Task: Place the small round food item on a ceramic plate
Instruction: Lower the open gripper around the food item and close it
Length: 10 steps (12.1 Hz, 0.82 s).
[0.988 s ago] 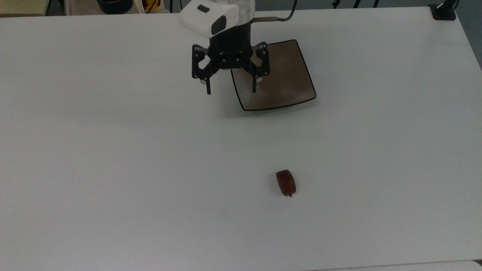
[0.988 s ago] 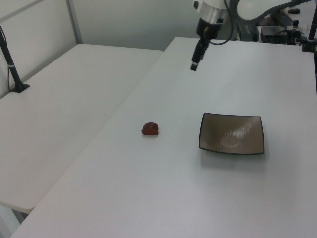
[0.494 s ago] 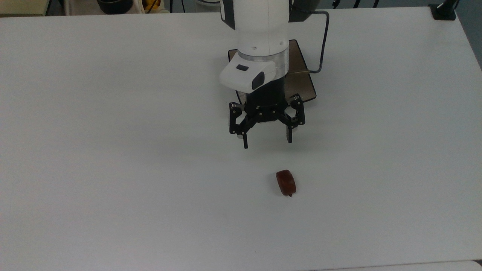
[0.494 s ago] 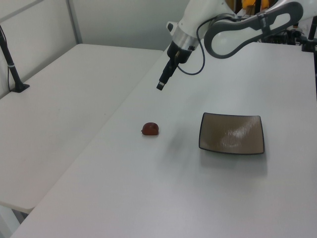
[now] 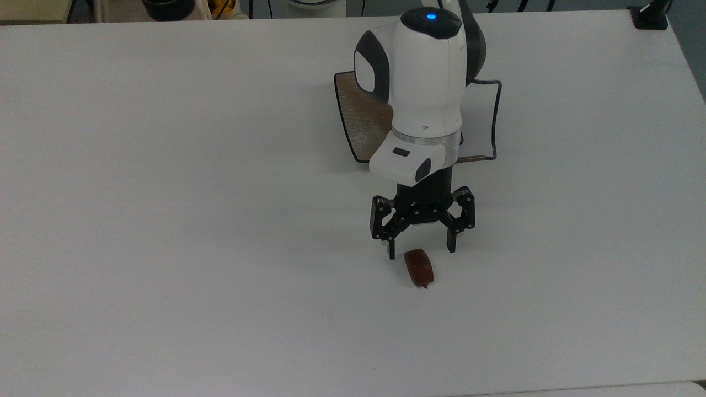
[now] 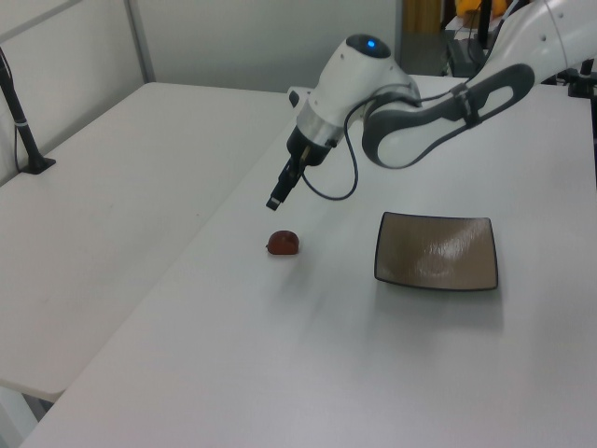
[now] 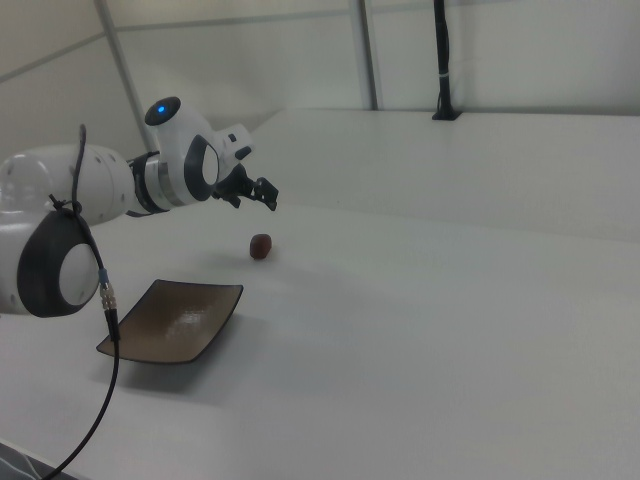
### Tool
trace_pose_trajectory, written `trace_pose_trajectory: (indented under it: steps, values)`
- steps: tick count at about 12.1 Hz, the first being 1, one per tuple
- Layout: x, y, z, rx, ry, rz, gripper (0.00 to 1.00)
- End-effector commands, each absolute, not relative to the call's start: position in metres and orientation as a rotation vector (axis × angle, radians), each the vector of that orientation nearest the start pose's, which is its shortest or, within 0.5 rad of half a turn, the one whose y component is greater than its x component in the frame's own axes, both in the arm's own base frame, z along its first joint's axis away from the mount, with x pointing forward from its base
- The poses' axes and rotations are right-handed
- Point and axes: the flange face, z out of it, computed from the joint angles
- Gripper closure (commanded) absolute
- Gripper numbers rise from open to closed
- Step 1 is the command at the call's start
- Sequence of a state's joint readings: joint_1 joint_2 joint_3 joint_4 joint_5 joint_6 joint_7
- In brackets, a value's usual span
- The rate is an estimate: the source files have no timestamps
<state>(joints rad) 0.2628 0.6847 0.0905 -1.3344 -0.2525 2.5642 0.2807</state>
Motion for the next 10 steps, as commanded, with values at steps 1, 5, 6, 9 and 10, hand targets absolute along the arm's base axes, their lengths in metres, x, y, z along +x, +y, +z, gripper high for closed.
trace_pose_trajectory:
  steps: [1,5,6,9,10]
  values:
    - [0.747,0.264,0.375,-2.954,-0.305,-0.899,0.00]
    - [0.747,0.266,0.347,-2.988,-0.341,-0.859,0.00]
    - [0.746,0.268,0.342,-2.993,-0.355,-0.854,0.00]
    - [0.743,0.274,0.320,-3.014,-0.351,-0.818,0.00]
    - [0.740,0.275,0.311,-3.035,-0.378,-0.810,0.70]
